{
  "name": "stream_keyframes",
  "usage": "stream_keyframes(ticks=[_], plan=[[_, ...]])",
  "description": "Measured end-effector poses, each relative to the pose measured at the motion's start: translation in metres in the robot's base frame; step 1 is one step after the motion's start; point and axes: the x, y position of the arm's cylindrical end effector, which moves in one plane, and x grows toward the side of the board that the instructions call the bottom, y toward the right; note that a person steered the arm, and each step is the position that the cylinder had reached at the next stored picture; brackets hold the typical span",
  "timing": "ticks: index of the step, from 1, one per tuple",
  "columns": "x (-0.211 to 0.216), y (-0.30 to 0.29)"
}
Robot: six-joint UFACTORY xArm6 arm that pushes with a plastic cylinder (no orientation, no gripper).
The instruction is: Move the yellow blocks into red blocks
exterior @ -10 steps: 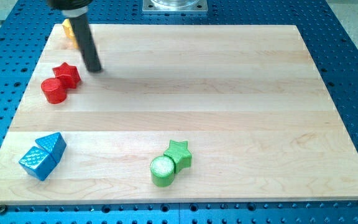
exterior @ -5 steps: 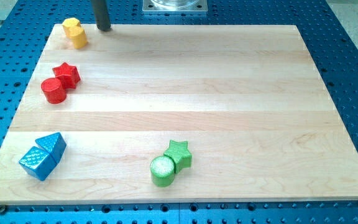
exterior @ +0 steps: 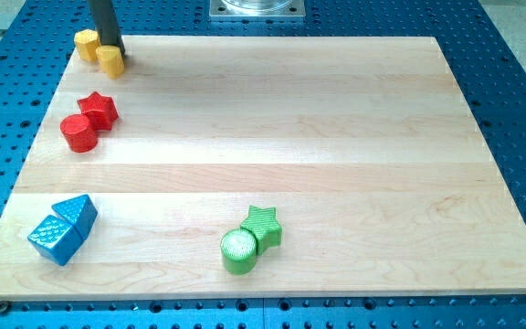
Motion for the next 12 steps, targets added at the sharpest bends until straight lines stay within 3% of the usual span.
stream_keyframes(ticks=[2, 3, 5, 7, 8, 10, 12], plan=[[0.057, 0.003], [0.029, 0.002], [0.038, -0.075], [-0.056, -0.074], [-0.054, -0.069], [0.003, 0.001], [-0.003, 0.057]])
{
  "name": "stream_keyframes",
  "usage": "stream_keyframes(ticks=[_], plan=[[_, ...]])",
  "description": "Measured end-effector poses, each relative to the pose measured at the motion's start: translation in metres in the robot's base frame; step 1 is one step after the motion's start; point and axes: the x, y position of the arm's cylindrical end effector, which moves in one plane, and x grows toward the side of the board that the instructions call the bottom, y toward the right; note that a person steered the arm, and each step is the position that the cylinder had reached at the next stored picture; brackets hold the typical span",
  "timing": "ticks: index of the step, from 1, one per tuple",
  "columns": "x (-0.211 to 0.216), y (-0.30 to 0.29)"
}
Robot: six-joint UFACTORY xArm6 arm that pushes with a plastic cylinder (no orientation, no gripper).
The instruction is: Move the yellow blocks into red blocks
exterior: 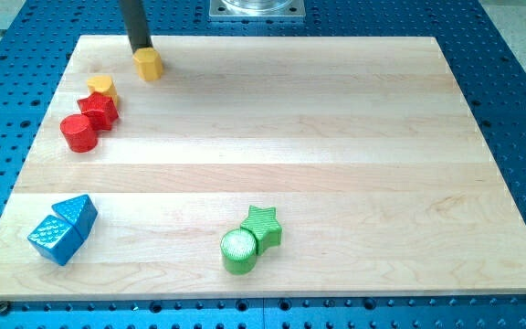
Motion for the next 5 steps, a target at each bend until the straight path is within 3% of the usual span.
stream_keyframes(ticks=[3, 5], plan=[[0.07, 0.039], [0.157, 0.003]])
